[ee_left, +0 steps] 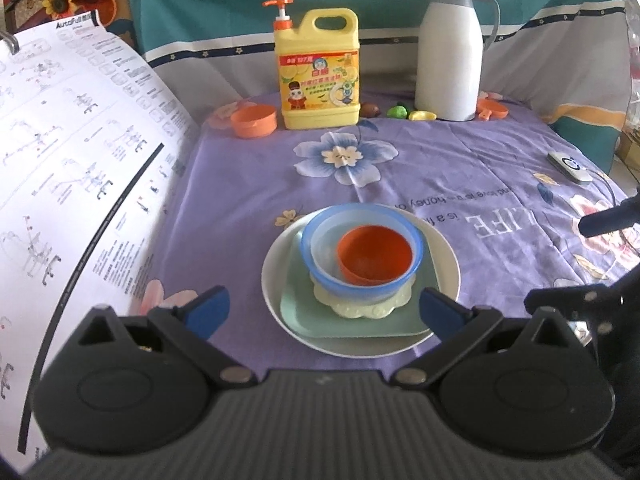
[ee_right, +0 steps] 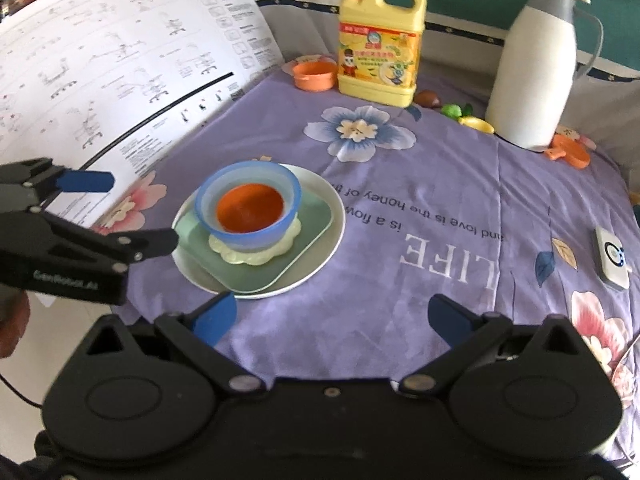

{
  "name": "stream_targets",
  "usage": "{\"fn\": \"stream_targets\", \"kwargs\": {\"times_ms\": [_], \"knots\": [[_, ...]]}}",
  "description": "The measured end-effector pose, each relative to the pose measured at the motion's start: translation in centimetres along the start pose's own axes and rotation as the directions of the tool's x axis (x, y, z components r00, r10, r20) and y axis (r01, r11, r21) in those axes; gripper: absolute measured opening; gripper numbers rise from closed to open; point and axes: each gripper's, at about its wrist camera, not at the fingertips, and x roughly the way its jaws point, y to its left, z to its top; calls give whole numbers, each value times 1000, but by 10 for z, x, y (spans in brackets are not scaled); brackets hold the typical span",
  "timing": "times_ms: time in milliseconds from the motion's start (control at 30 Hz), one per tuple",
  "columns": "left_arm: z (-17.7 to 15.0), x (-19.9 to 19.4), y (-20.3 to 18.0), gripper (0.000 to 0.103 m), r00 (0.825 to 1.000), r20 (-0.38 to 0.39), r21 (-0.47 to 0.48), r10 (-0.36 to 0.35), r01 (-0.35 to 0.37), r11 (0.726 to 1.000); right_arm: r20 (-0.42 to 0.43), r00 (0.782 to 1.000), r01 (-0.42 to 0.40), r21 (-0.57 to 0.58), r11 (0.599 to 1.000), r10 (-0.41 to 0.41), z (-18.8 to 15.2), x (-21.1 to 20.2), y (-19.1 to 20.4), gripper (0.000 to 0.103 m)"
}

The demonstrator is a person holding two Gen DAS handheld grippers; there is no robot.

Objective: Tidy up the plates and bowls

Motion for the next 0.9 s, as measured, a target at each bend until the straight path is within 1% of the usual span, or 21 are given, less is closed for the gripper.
{"fn": "stream_targets", "kwargs": {"times_ms": [300, 900], "knots": [[-3, 6, 7, 103, 1000, -26, -18, 14, -15, 1000, -22, 1000, 3, -27, 1000, -4, -1, 8, 7, 103], [-1, 14, 15, 103, 998, -60, -41, 10, -12, 999, -36, 999, 4, -13, 1000, -5, 0, 13, 5, 103]]}}
